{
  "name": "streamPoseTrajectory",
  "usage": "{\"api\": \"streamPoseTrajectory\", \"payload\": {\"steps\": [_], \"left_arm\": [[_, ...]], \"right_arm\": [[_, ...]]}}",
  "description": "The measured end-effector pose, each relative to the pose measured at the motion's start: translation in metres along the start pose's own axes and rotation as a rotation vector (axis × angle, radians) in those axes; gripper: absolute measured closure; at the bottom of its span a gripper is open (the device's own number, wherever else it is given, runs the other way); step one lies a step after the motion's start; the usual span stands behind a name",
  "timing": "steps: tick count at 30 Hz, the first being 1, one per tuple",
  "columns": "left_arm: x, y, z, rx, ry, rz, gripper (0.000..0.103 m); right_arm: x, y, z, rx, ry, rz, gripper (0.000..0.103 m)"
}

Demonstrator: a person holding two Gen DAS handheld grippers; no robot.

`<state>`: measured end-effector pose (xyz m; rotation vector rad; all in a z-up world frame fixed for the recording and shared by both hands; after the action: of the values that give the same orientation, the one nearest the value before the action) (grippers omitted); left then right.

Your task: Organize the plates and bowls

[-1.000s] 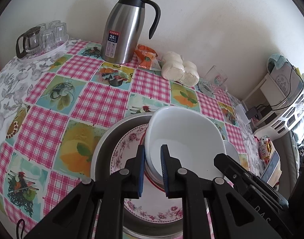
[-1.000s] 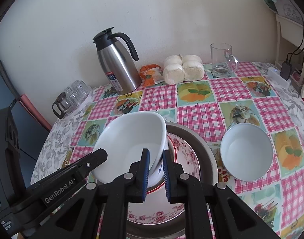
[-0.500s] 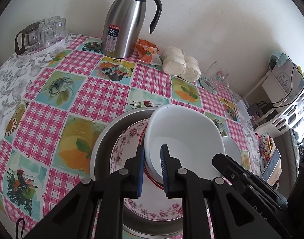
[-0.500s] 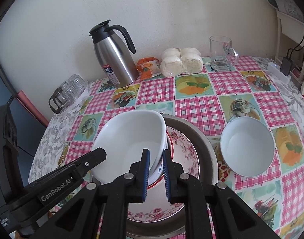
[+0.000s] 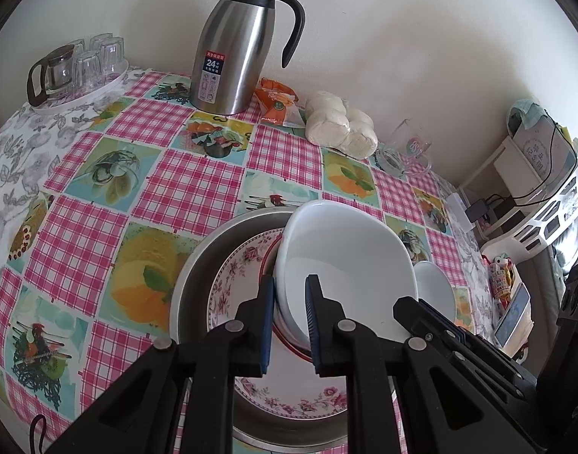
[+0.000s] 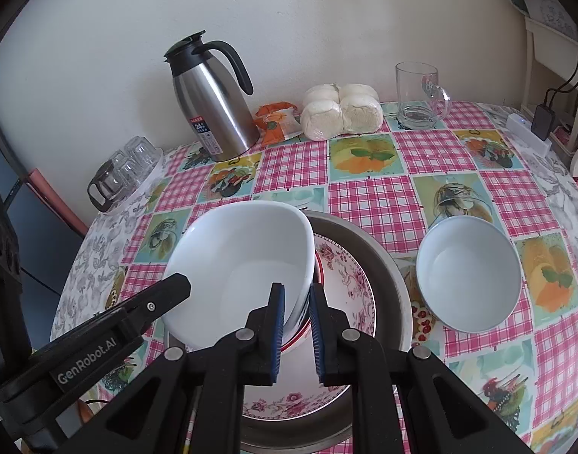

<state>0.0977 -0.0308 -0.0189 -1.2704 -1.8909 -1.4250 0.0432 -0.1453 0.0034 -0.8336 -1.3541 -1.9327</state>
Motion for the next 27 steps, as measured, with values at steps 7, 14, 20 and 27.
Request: {"api": "streamPoseTrajectory", "payload": {"steps": [7, 14, 20, 27], "left_arm": [[0.006, 0.003, -0.001, -0.012, 0.012, -0.032, 0.086], [0.013, 0.008, 0.003, -0.012, 0.047, -0.075, 0.086], [0.020, 0.011, 0.006, -0.024, 0.107, -0.119, 0.077], [0.019, 0.013, 0.016, -0.009, 0.167, -0.124, 0.044]], "right_arm": [[0.000, 0.001, 0.001, 0.009, -0.004, -0.003, 0.086], [0.009, 0.006, 0.002, 0.012, -0.010, -0.044, 0.086], [0.020, 0.011, 0.005, 0.020, -0.009, -0.103, 0.086], [0.023, 0.015, -0.002, 0.005, -0.038, -0.135, 0.080]]}}
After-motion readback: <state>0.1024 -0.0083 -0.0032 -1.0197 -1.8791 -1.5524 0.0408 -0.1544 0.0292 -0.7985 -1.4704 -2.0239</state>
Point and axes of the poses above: each gripper's, at about its wrist camera, not at the fingertips, and x roughly against the way its jaws point, z to its left, y to its top, the point moved 5 cm from there along -x, roughly the way its jaws point
